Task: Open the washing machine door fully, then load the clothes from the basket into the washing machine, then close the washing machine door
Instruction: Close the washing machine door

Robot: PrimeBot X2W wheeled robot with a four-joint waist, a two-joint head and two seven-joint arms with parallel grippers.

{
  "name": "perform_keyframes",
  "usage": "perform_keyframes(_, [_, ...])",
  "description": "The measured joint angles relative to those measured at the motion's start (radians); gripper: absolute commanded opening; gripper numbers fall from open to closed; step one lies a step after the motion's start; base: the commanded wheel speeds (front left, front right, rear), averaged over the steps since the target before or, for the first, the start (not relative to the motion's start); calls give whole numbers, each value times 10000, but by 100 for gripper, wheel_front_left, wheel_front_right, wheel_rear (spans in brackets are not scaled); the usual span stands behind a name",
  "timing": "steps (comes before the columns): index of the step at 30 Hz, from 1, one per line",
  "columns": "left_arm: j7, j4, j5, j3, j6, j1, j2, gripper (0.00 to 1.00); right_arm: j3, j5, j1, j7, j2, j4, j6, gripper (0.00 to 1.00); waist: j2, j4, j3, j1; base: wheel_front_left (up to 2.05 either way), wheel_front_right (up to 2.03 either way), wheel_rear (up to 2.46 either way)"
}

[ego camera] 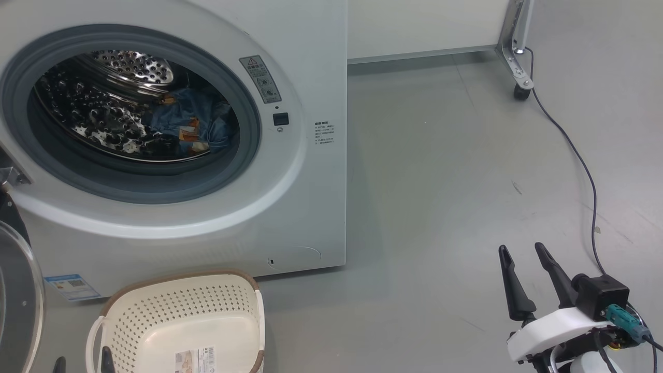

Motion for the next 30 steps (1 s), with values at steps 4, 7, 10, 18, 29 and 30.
perform_keyframes(4, [0, -2, 0, 13, 2, 35, -2, 100, 2, -8, 1, 0, 21, 2, 0, 100, 0, 9, 6, 0, 0, 0, 0])
perform_keyframes(7, [0, -10, 0, 19, 2, 37, -4, 100, 10, -10, 1, 0, 38, 2, 0, 100, 0, 4, 12, 0, 0, 0, 0])
perform_keyframes(10, [0, -63, 0, 13, 2, 37, -6, 100, 12, -12, 1, 0, 59, 2, 0, 100, 0, -4, 14, 0, 0, 0, 0])
perform_keyframes(18, [0, -171, 0, 12, 2, 39, -13, 100, 10, -13, 1, 0, 58, 4, 0, 100, 0, -25, 6, 0, 0, 0, 0])
perform_keyframes(29, [0, -194, 0, 46, 6, 115, -52, 100, 130, -44, -1, 0, 54, 13, 0, 100, 0, -118, -1, 1, -9, 9, 0])
perform_keyframes(30, [0, -198, -2, 82, 6, 140, -54, 100, 173, -44, -1, 0, 61, 21, 0, 100, 0, -147, 1, 1, -31, 31, 0])
